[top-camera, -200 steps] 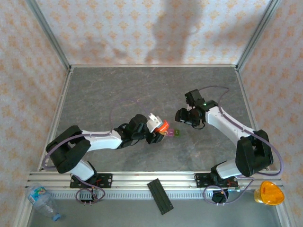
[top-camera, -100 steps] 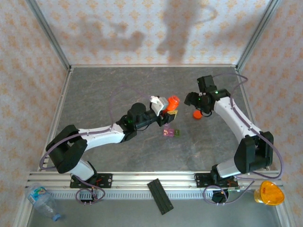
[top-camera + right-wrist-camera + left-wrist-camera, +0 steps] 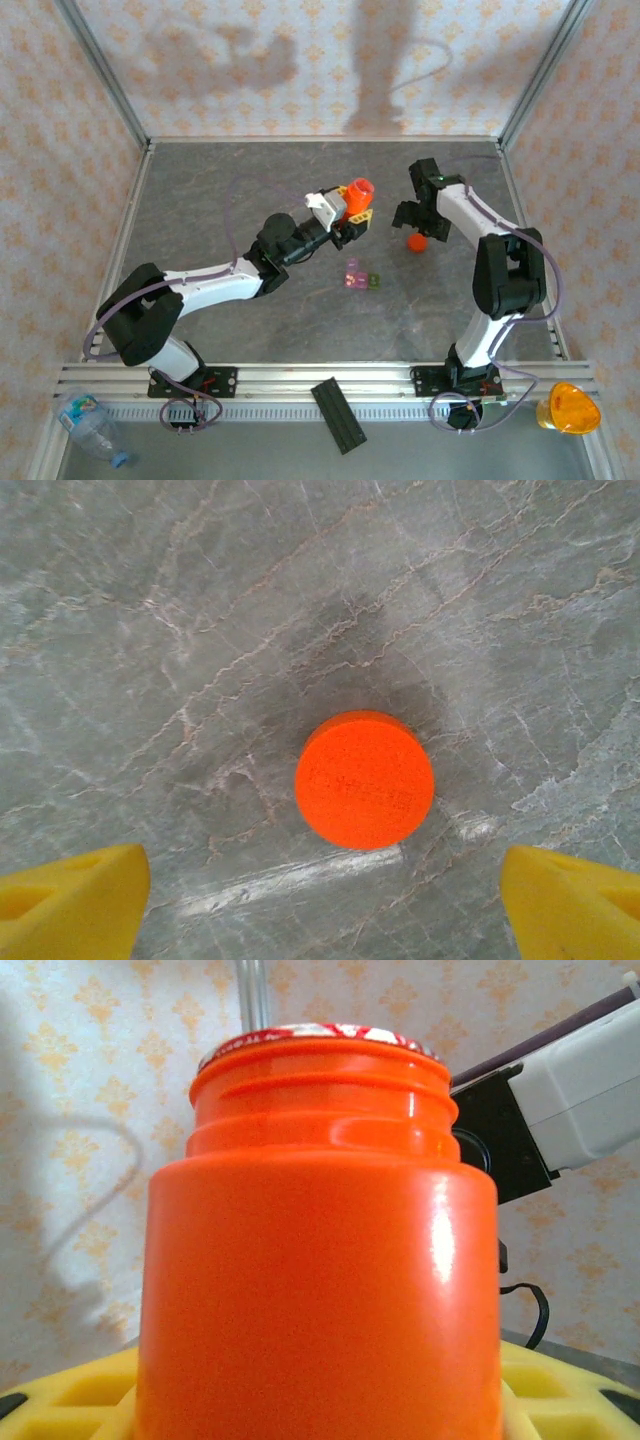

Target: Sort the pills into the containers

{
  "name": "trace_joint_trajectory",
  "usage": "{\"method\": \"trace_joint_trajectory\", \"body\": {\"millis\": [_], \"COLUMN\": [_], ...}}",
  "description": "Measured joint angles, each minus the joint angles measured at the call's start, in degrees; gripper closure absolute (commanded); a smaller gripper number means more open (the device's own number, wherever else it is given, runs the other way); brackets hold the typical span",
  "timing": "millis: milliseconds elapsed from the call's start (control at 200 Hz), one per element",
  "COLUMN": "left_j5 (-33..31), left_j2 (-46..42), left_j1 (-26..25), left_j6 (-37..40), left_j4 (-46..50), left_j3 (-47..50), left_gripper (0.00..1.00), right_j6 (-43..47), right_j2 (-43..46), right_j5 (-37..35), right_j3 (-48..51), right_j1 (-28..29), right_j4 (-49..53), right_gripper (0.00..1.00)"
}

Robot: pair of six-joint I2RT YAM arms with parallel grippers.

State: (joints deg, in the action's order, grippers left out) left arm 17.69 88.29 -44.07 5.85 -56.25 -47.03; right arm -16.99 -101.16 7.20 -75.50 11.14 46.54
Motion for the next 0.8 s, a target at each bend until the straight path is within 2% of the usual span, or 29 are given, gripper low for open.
{"method": "trace_joint_trajectory", "body": {"millis": [621,801], "left_j5": [-0.33,-0.33], "left_j2": [2.1,2.1], "left_j1": [0.26,0.26], "left_j6": [-2.21,-2.93], "left_j4": [-4.07,-4.02], "left_j3": [2.14,2.14], "left_gripper": [1.0,1.0], "right_j6": [1.22,1.29], "right_j2": [-7.21,-9.01], "right_j5": [0.46,1.07], "right_j3": [-0.02,0.02], "right_j1": [-2.21,-2.21], "right_j4": [-0.98,-1.51], "right_gripper": [0.26,0.35]}}
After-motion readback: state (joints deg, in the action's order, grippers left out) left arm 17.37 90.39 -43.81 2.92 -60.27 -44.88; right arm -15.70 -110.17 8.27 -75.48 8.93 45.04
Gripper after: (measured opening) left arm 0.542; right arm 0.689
